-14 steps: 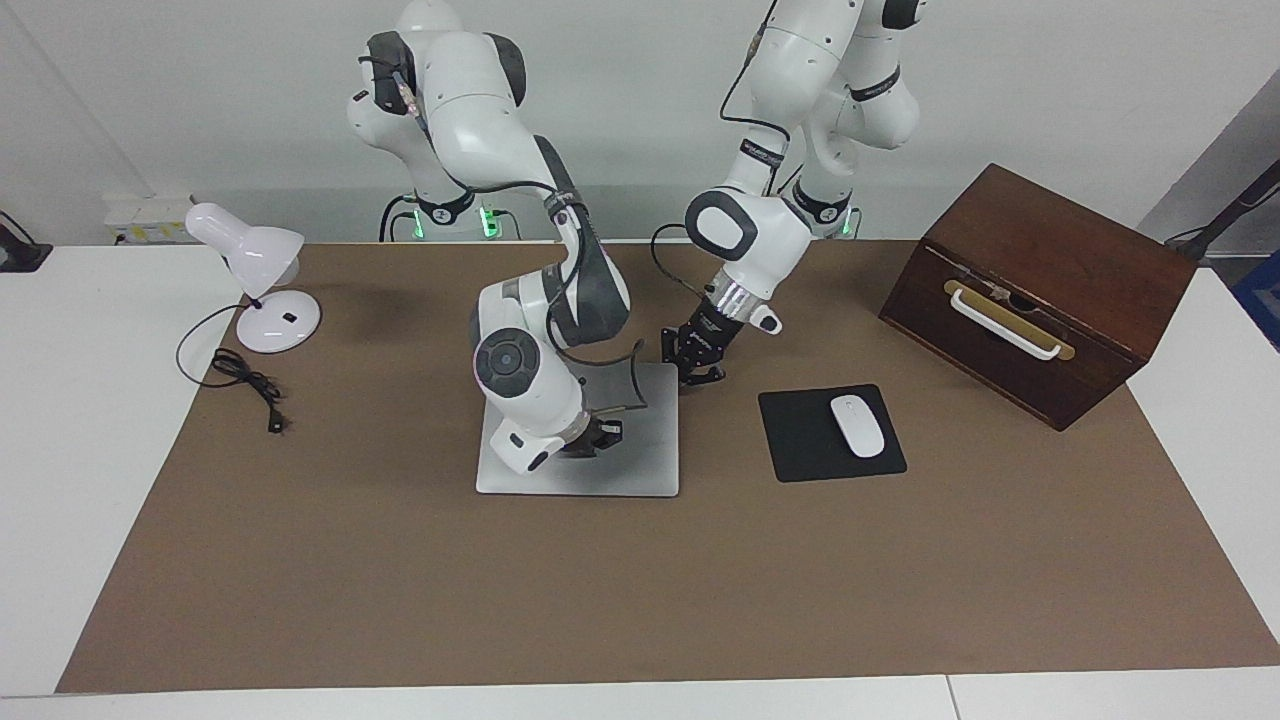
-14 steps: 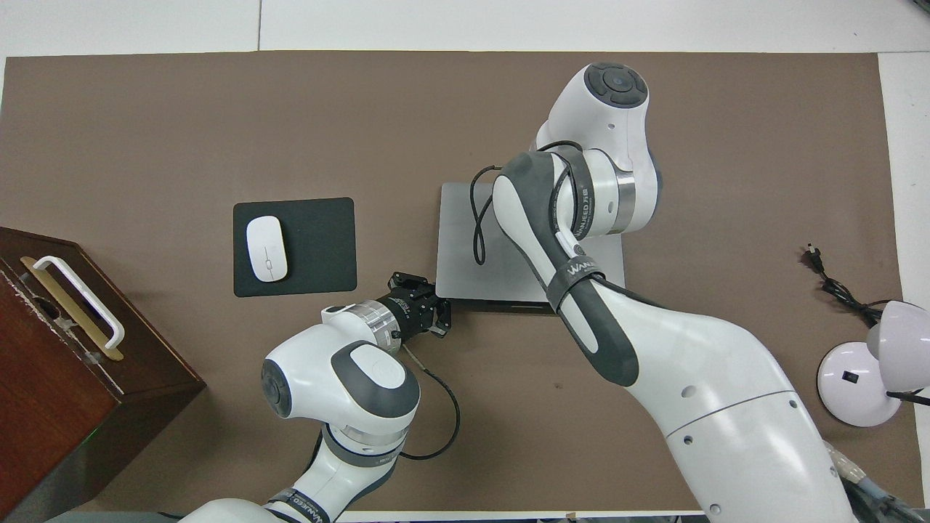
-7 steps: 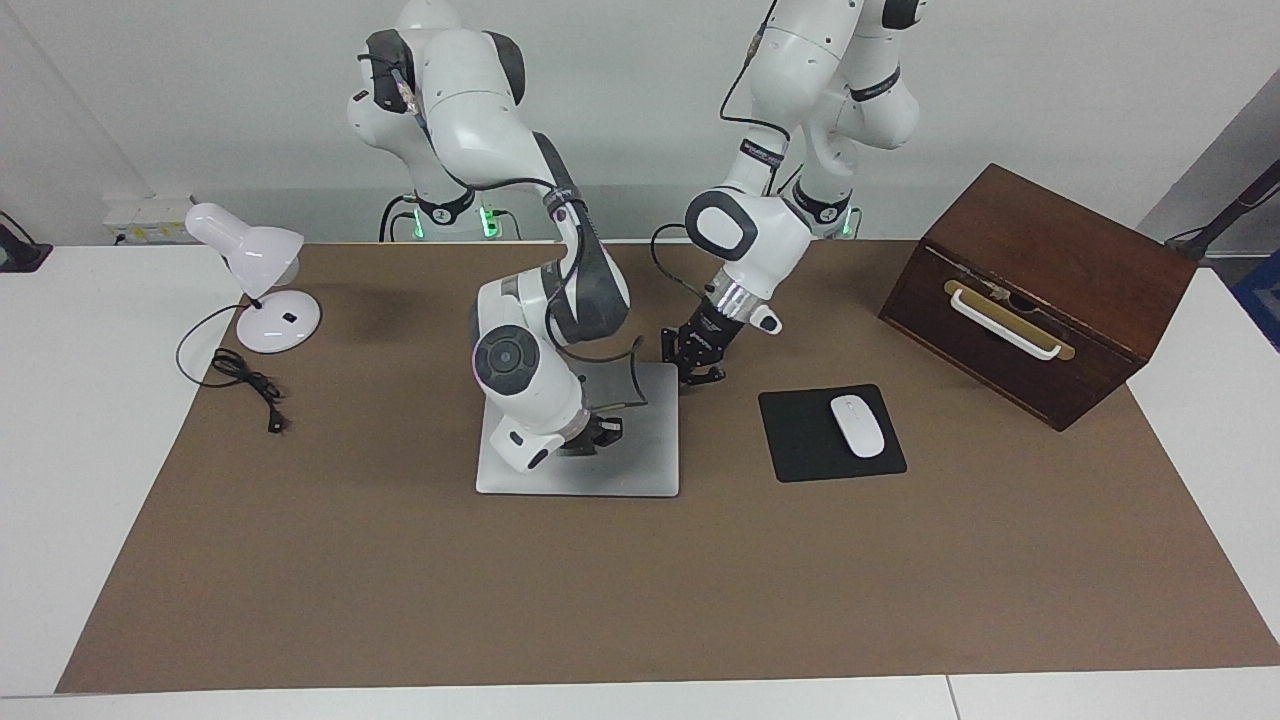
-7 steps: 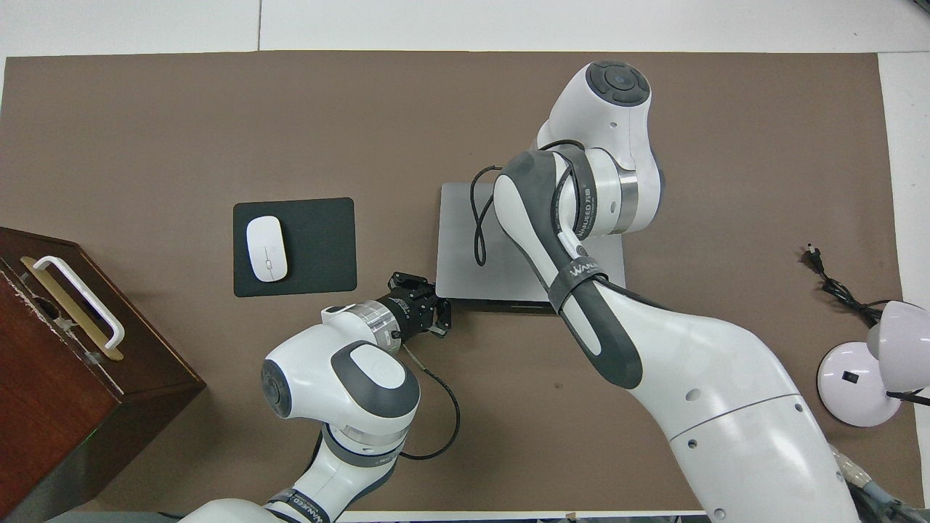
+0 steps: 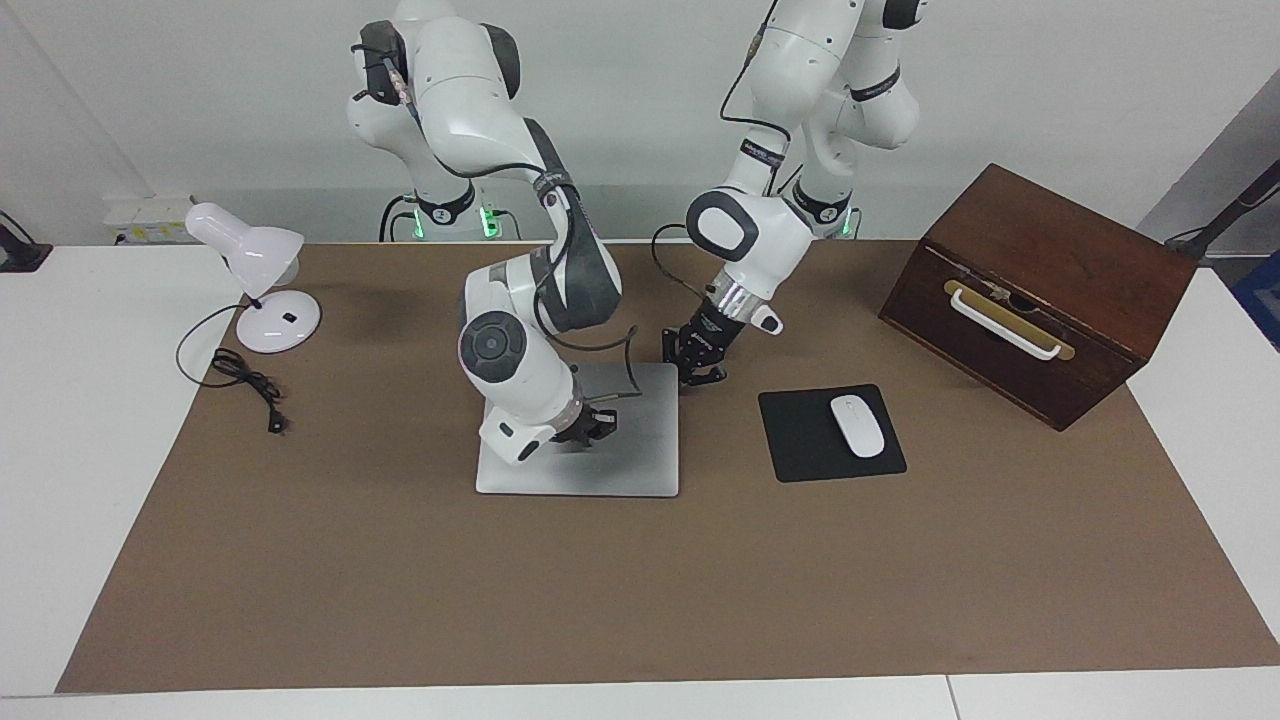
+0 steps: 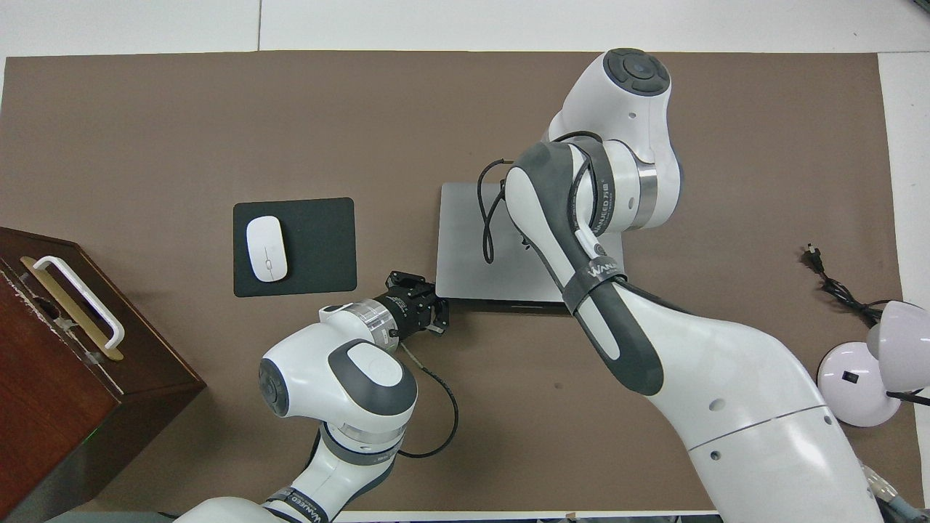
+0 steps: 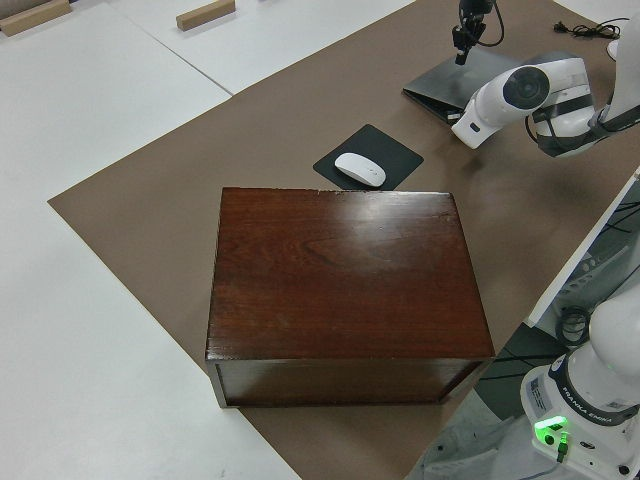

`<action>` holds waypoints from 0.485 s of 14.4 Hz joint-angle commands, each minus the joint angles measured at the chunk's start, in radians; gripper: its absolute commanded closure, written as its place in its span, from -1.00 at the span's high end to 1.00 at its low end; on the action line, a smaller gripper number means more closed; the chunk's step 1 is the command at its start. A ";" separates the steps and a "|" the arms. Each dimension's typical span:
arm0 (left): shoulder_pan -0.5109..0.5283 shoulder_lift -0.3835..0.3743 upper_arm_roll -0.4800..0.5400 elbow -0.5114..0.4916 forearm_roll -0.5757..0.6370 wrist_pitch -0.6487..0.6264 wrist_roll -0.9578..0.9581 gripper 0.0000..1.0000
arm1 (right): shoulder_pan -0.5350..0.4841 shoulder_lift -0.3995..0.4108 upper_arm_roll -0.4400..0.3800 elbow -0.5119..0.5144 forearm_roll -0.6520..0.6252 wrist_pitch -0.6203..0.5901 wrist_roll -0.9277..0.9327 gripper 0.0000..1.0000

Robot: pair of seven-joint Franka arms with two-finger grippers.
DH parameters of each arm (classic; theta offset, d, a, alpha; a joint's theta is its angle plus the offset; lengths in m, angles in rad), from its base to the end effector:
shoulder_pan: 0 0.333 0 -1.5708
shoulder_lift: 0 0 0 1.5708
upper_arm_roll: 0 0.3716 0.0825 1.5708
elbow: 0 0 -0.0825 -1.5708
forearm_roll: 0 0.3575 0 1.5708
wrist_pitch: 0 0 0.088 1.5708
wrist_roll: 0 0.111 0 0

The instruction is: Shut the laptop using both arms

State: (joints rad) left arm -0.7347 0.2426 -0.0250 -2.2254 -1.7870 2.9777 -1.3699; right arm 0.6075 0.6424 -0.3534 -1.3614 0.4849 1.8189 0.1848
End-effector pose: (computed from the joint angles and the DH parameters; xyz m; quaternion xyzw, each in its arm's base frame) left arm 0.4254 -0.3109 0.3396 0.3632 0.8615 -0.2031 0.2909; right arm 0.6621 0.2781 0.4014 -0.9897 0.0172 0.0958 0.1047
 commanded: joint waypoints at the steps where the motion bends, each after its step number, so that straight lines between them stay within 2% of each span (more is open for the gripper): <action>1: 0.032 0.004 0.003 -0.017 -0.018 -0.012 0.031 -1.00 | -0.014 -0.043 -0.001 -0.009 -0.034 -0.047 -0.045 -1.00; 7: 0.032 -0.009 0.003 0.006 -0.057 -0.012 0.031 -1.00 | -0.038 -0.112 -0.025 0.001 -0.077 -0.112 -0.073 -1.00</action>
State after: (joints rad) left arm -0.7115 0.2432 -0.0208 -2.2235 -1.8121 2.9749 -1.3690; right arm 0.5766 0.5663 -0.3751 -1.3544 0.4339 1.7285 0.1392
